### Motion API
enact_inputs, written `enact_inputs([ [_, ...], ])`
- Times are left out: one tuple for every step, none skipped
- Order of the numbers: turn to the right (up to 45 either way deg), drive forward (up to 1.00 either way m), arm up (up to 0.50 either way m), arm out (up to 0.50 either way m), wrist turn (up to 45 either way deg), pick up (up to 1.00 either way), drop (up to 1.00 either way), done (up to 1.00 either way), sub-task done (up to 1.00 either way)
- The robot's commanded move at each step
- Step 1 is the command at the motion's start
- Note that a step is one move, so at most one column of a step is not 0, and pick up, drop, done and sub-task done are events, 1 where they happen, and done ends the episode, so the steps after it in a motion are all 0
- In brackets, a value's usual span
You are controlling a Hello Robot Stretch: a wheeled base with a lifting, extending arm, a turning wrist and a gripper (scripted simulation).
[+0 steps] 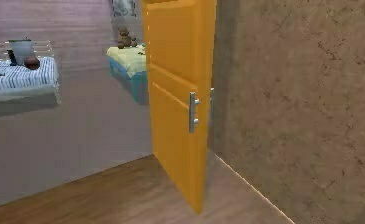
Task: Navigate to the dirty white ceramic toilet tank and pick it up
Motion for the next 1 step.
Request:
enact_inputs([
  [-45.0, 0.00, 0.00, 0.00, 0.0, 0.00, 0.00, 0.00, 0.00],
])
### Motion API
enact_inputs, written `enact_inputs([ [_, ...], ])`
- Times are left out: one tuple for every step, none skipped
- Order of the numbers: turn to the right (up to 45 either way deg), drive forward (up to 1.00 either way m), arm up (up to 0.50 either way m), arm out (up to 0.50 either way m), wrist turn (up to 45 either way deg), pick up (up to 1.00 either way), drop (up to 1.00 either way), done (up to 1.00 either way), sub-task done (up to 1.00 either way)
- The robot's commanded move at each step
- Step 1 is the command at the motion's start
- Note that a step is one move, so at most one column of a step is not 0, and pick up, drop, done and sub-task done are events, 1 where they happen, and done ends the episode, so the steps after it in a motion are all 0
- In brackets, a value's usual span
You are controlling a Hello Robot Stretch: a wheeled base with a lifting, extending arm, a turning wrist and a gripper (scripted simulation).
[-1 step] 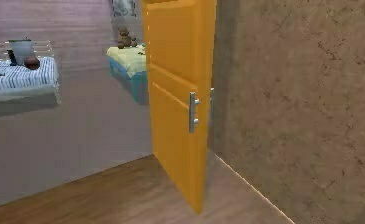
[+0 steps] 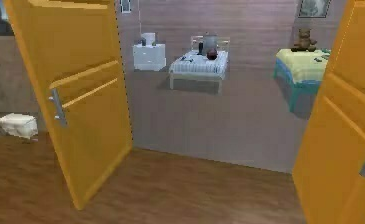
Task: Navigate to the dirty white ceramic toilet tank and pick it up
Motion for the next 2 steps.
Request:
enact_inputs([
  [-45.0, 0.00, 0.00, 0.00, 0.0, 0.00, 0.00, 0.00, 0.00],
  [-21.0, 0.00, 0.00, 0.00, 0.0, 0.00, 0.00, 0.00, 0.00],
])
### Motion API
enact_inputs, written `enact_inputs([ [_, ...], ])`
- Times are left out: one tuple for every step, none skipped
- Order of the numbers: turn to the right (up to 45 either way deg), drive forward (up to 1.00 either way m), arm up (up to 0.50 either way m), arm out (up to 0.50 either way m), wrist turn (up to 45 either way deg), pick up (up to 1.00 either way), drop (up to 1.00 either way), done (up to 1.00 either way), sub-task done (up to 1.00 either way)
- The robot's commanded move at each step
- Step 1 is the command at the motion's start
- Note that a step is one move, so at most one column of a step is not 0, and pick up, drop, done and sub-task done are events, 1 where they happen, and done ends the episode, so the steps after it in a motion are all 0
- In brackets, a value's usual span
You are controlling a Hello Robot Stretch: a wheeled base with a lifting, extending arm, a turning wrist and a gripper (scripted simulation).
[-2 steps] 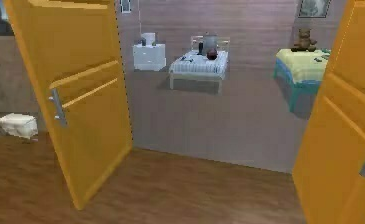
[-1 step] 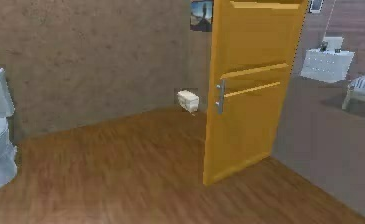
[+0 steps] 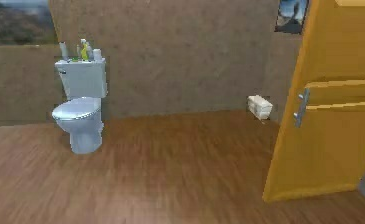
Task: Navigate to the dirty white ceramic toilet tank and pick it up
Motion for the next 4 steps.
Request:
enact_inputs([
  [0.0, 1.00, 0.00, 0.00, 0.0, 0.00, 0.00, 0.00, 0.00],
  [-9.0, 0.00, 0.00, 0.00, 0.0, 0.00, 0.00, 0.00, 0.00],
  [0.0, 0.35, 0.00, 0.00, 0.0, 0.00, 0.00, 0.00, 0.00],
  [45.0, 0.00, 0.00, 0.00, 0.0, 0.00, 0.00, 0.00, 0.00],
])
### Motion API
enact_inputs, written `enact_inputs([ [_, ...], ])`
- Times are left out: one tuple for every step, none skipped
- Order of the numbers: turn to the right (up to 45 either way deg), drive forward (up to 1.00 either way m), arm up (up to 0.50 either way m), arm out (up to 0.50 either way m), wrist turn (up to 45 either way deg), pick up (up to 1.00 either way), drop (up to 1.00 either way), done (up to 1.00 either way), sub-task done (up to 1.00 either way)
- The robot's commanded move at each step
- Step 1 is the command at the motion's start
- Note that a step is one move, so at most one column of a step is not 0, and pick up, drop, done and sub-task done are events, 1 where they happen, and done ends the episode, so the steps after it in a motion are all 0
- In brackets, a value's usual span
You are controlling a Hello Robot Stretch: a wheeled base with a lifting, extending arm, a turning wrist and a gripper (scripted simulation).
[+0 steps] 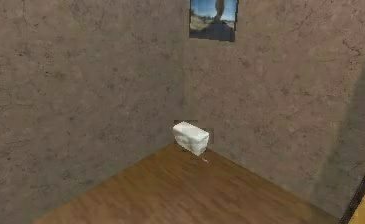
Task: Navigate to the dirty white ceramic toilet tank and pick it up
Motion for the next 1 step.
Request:
enact_inputs([
  [9.0, 0.00, 0.00, 0.00, 0.0, 0.00, 0.00, 0.00, 0.00],
])
